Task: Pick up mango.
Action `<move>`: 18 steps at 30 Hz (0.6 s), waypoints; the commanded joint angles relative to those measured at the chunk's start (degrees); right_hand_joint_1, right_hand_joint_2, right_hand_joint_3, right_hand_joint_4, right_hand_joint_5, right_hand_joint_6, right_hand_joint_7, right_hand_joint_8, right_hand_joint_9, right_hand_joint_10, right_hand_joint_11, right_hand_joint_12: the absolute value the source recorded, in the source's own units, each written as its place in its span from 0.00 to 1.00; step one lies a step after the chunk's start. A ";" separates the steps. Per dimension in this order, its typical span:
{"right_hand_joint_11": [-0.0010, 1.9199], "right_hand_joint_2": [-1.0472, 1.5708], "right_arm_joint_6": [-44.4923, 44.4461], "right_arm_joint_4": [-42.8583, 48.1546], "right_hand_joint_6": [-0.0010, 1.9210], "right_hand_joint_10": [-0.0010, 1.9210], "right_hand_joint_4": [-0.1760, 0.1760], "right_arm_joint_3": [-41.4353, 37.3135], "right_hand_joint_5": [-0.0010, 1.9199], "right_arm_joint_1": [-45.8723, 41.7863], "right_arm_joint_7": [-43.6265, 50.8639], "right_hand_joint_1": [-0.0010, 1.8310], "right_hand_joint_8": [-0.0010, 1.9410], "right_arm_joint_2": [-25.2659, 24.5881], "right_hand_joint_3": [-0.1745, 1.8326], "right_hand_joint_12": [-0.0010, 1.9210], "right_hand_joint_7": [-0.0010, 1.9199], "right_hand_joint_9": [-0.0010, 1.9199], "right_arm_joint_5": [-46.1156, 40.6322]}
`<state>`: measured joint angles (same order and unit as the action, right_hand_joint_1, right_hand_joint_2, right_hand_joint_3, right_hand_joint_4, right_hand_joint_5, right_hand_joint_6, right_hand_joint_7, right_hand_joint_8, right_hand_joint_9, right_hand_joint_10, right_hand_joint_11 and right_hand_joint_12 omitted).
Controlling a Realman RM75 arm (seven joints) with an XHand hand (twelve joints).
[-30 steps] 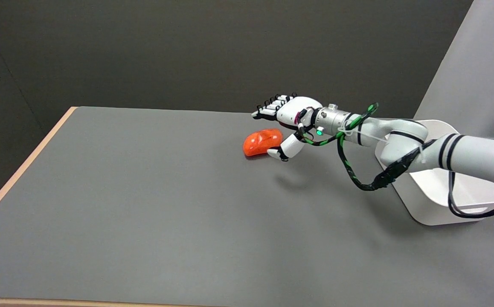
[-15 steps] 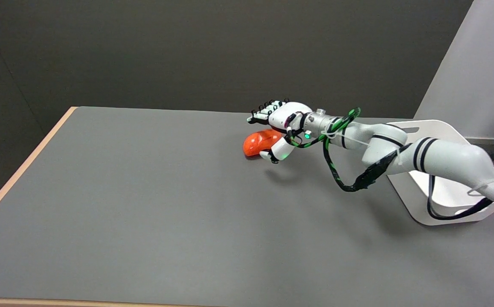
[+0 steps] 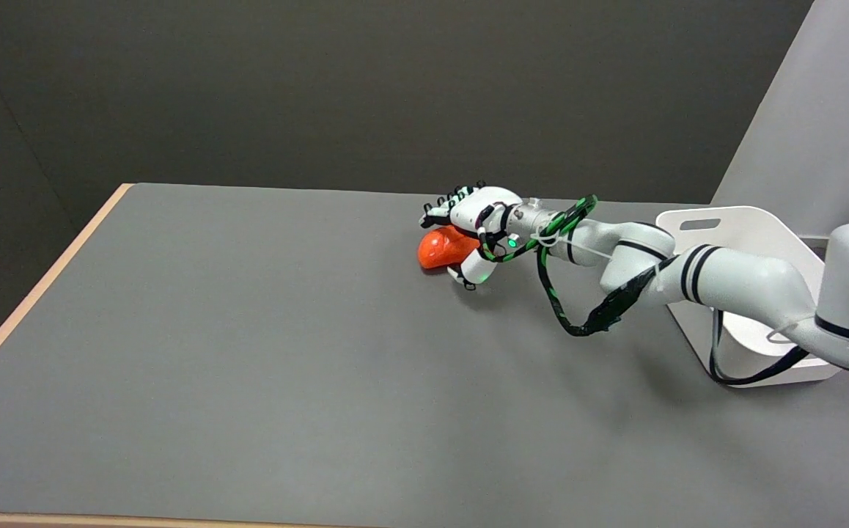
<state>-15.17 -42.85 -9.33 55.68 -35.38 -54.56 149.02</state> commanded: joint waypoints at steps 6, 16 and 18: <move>0.08 0.66 -0.73 7.13 0.21 0.36 0.64 -3.13 0.08 -2.08 -0.03 0.40 0.20 -4.81 0.60 0.59 0.15 0.14 -0.14; 0.35 0.79 -3.88 5.88 0.73 0.65 0.45 -7.10 0.20 -4.25 -0.03 0.58 0.61 -4.56 0.35 0.96 0.35 0.34 -0.14; 0.39 0.86 -4.26 5.57 0.87 0.69 0.29 -7.76 0.26 -4.46 -0.03 0.62 0.73 -4.48 0.20 1.00 0.40 0.38 -0.14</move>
<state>-16.39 -37.61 -12.47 53.79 -35.42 -58.20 148.89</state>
